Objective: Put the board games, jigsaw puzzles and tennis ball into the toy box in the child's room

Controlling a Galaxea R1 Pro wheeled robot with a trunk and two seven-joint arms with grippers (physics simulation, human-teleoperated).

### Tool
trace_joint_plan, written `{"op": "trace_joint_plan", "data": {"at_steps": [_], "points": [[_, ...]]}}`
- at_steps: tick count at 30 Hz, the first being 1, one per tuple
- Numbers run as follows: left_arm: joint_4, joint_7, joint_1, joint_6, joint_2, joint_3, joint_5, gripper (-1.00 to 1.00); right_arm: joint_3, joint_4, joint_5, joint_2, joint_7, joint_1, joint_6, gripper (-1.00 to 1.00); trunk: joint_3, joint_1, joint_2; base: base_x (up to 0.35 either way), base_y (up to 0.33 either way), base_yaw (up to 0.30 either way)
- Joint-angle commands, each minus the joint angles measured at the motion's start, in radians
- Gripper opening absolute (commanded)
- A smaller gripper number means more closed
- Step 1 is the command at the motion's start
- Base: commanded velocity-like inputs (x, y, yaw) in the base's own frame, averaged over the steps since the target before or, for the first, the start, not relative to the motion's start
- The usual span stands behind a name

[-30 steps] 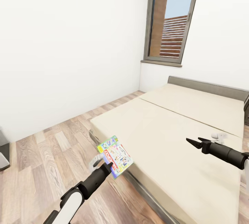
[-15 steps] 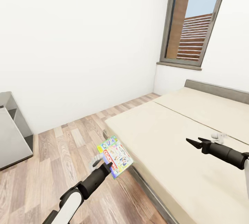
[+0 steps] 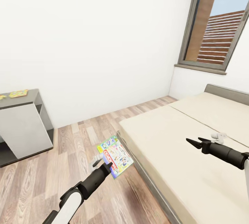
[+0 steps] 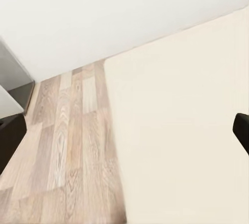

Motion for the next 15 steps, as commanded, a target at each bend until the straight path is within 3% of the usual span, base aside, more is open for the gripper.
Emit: {"op": "trace_joint_plan", "data": {"at_steps": [1, 15], "points": [[-0.001, 0.01, -0.001, 0.0, 0.001, -0.002, 0.009, -1.0, -0.002, -0.001, 0.01, 0.0, 0.01, -0.001, 0.004, 1.0, 0.002, -0.004, 0.007, 0.0, 0.0, 0.293], [0.0, 0.01, -0.001, 0.0, 0.001, -0.002, 0.009, -1.0, -0.001, -0.002, 0.01, 0.0, 0.01, -0.001, 0.004, 1.0, 0.046, -0.058, 0.105, 0.0, 0.0, 0.294]]}}
